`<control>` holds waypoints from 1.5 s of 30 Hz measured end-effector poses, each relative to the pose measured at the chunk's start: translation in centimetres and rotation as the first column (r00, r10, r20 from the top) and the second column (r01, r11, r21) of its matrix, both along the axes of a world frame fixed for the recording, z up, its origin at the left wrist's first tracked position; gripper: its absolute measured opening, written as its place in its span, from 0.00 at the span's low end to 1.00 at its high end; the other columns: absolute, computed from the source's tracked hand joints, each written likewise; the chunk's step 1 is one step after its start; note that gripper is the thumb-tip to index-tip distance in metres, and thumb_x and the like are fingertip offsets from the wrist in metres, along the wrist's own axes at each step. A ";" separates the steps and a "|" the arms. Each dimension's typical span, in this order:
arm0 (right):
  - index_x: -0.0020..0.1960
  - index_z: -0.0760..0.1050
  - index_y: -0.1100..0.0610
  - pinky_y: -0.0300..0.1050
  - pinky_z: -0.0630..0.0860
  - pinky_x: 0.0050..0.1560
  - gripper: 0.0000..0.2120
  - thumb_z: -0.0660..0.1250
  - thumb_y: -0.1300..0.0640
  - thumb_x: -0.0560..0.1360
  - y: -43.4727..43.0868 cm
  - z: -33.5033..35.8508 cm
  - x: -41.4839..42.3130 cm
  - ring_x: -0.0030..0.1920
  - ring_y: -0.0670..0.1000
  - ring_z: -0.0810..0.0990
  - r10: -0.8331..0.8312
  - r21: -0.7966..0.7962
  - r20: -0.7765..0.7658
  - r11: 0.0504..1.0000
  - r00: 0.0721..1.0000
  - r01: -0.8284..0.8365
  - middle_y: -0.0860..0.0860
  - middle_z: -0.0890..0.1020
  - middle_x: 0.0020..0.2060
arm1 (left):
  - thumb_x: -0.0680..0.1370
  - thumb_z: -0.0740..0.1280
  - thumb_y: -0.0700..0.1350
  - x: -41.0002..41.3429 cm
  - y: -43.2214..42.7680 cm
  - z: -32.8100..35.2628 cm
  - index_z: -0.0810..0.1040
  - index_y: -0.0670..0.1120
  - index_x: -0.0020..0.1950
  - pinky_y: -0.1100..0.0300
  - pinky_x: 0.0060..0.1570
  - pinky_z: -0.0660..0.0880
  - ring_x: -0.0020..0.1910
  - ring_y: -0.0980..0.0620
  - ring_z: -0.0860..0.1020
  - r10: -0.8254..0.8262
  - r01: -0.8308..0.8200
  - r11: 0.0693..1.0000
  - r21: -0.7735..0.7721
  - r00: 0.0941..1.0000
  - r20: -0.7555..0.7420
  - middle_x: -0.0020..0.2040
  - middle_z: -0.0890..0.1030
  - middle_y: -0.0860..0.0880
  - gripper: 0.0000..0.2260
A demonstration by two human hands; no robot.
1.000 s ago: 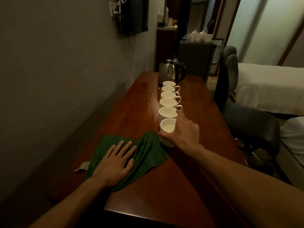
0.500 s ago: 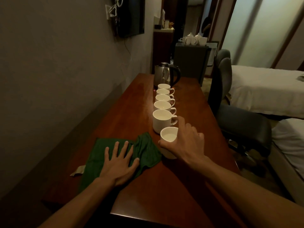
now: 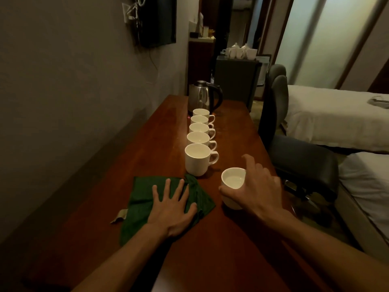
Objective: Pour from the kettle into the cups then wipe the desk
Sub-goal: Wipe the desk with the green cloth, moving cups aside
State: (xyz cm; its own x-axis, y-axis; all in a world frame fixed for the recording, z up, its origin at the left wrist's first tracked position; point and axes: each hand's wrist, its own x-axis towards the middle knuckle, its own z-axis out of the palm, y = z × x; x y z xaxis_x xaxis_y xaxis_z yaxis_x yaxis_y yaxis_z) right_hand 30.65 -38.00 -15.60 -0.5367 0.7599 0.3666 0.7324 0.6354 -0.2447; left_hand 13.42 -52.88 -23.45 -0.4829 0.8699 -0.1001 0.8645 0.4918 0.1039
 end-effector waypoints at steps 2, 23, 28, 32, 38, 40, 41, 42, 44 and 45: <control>0.74 0.56 0.47 0.55 0.72 0.59 0.50 0.65 0.22 0.62 0.8 0.1 0.0 0.61 0.55 0.76 -0.006 -0.009 0.001 1.000 1.000 0.006 0.51 0.77 0.62 | 0.80 0.39 0.67 0.3 0.8 0.0 0.40 0.55 0.82 0.31 0.72 0.33 0.78 0.42 0.31 -0.016 0.016 1.000 -0.002 1.000 -0.007 0.80 0.33 0.53 0.33; 0.75 0.55 0.49 0.57 0.70 0.61 0.50 0.66 0.23 0.63 4.8 0.1 -1.9 0.64 0.56 0.74 -0.024 -0.103 0.017 0.994 1.000 0.025 0.52 0.75 0.66 | 0.80 0.39 0.67 3.4 5.2 -0.5 0.40 0.56 0.82 0.35 0.73 0.31 0.78 0.45 0.29 -0.180 0.180 0.983 0.039 0.984 -0.014 0.81 0.35 0.55 0.33; 0.76 0.55 0.50 0.56 0.68 0.63 0.52 0.65 0.22 0.63 4.7 0.0 -1.8 0.66 0.55 0.73 -0.037 -0.103 0.040 0.994 0.999 0.041 0.52 0.73 0.68 | 0.80 0.40 0.67 3.5 5.0 0.0 0.42 0.56 0.82 0.36 0.74 0.31 0.78 0.46 0.30 -0.163 0.163 0.986 0.040 0.987 -0.010 0.81 0.36 0.54 0.32; 0.77 0.54 0.50 0.59 0.67 0.66 0.53 0.63 0.21 0.63 4.5 0.0 -1.6 0.67 0.56 0.72 -0.038 -0.123 0.056 0.991 0.998 0.045 0.52 0.72 0.69 | 0.80 0.40 0.67 3.4 5.0 0.1 0.42 0.56 0.82 0.36 0.74 0.31 0.78 0.47 0.30 -0.152 0.152 0.987 0.049 0.988 -0.015 0.82 0.37 0.54 0.33; 0.77 0.57 0.51 0.62 0.61 0.73 0.55 0.50 0.15 0.62 4.4 1.4 -3.5 0.70 0.56 0.69 -0.007 0.019 0.062 1.000 0.998 0.006 0.54 0.69 0.72 | 0.79 0.40 0.68 3.1 3.4 0.1 0.42 0.57 0.82 0.39 0.75 0.31 0.79 0.49 0.31 -0.133 0.133 0.989 0.062 0.991 -0.005 0.82 0.37 0.54 0.33; 0.76 0.59 0.50 0.61 0.60 0.74 0.53 0.50 0.16 0.63 4.3 2.1 -5.3 0.70 0.55 0.69 0.070 0.060 0.062 0.995 0.996 -0.074 0.52 0.70 0.71 | 0.80 0.41 0.67 2.9 2.3 0.4 0.43 0.56 0.82 0.40 0.75 0.30 0.79 0.50 0.31 -0.135 0.135 0.988 0.071 0.991 -0.004 0.82 0.37 0.55 0.33; 0.76 0.59 0.50 0.61 0.59 0.74 0.52 0.52 0.17 0.63 4.1 2.4 -6.3 0.71 0.54 0.69 0.107 0.050 0.074 0.993 0.992 -0.111 0.52 0.70 0.71 | 0.80 0.41 0.67 2.6 1.7 0.4 0.43 0.56 0.82 0.40 0.75 0.30 0.79 0.51 0.31 -0.138 0.138 0.988 0.063 0.990 -0.003 0.81 0.37 0.55 0.33; 0.76 0.58 0.50 0.61 0.59 0.74 0.52 0.54 0.17 0.62 3.8 2.6 -7.3 0.71 0.54 0.69 0.140 0.021 0.089 0.990 0.986 -0.142 0.51 0.71 0.70 | 0.80 0.41 0.67 2.3 1.1 0.7 0.43 0.57 0.82 0.41 0.75 0.30 0.78 0.52 0.30 -0.139 0.139 0.988 0.063 0.990 0.001 0.81 0.36 0.56 0.33; 0.76 0.58 0.49 0.63 0.56 0.75 0.54 0.58 0.17 0.60 3.3 2.6 -9.1 0.71 0.54 0.68 0.183 -0.066 0.119 0.982 0.976 -0.177 0.51 0.71 0.71 | 0.79 0.41 0.68 1.6 -0.2 0.4 0.41 0.59 0.82 0.42 0.75 0.29 0.78 0.53 0.30 -0.138 0.137 0.988 0.070 0.990 0.008 0.80 0.34 0.57 0.32; 0.77 0.56 0.49 0.64 0.55 0.75 0.55 0.60 0.18 0.60 3.1 2.5 -9.9 0.72 0.54 0.68 0.196 -0.110 0.135 0.977 0.971 -0.181 0.51 0.70 0.72 | 0.80 0.42 0.69 1.1 -1.0 0.1 0.44 0.60 0.82 0.43 0.75 0.30 0.79 0.52 0.33 -0.140 0.141 0.986 0.090 0.990 -0.022 0.81 0.36 0.57 0.32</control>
State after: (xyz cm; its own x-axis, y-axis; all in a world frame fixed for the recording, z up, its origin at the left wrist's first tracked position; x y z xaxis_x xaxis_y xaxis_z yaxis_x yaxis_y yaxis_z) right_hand 20.73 -34.93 -13.13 -0.7156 0.6679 0.2044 0.6338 0.7439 -0.2121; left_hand 14.52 -53.85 -23.38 -0.3562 0.9344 -0.0106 0.9261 0.3545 0.1292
